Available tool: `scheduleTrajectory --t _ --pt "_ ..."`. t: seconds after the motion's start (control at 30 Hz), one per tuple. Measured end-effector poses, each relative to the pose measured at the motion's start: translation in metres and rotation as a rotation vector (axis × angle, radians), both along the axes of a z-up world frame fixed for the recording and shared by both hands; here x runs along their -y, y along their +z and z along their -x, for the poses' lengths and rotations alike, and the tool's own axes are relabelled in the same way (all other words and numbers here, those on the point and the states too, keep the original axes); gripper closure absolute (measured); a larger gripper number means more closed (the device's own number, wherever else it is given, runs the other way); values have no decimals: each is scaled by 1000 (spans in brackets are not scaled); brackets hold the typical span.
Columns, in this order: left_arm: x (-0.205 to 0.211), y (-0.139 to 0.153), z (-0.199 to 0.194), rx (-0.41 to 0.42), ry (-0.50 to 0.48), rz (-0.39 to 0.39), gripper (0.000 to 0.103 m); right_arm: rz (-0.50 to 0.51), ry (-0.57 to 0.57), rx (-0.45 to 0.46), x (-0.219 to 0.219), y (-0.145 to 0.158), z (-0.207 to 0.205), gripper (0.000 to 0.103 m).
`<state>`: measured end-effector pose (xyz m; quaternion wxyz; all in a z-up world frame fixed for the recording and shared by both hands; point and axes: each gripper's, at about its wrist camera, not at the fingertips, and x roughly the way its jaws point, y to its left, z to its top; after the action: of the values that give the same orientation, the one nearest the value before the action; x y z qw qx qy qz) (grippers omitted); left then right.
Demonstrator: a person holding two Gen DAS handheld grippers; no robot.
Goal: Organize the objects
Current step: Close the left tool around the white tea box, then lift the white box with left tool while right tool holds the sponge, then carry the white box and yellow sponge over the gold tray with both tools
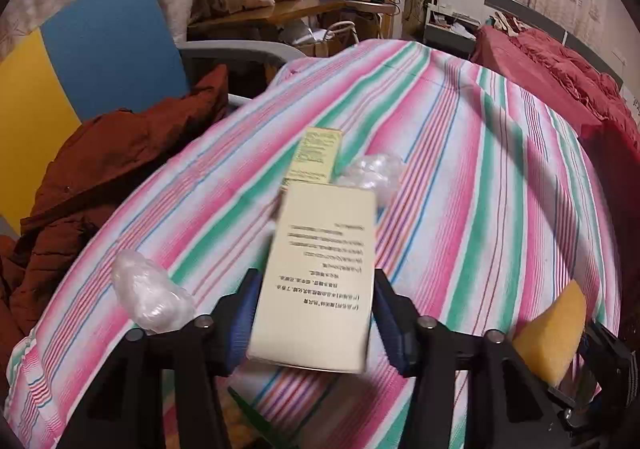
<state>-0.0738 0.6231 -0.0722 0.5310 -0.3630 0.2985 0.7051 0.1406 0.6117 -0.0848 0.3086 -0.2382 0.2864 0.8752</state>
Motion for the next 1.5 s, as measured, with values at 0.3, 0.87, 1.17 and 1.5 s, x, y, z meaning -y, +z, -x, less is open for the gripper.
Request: scheduleTrajectory --t 0.3,0.87,1.17,1.5 --pt "25 4 -18 -6 62 -67 53 -1 -1 1 -1 0 0 39" --pt "183 8 -84 103 248 -256 53 -33 -10 30 2 2 2 39" --pt "221 7 -97 68 312 -311 53 -81 -7 62 10 5 7 40" --pt "244 -2 -102 153 364 -338 52 -184 30 53 34 19 5 40"
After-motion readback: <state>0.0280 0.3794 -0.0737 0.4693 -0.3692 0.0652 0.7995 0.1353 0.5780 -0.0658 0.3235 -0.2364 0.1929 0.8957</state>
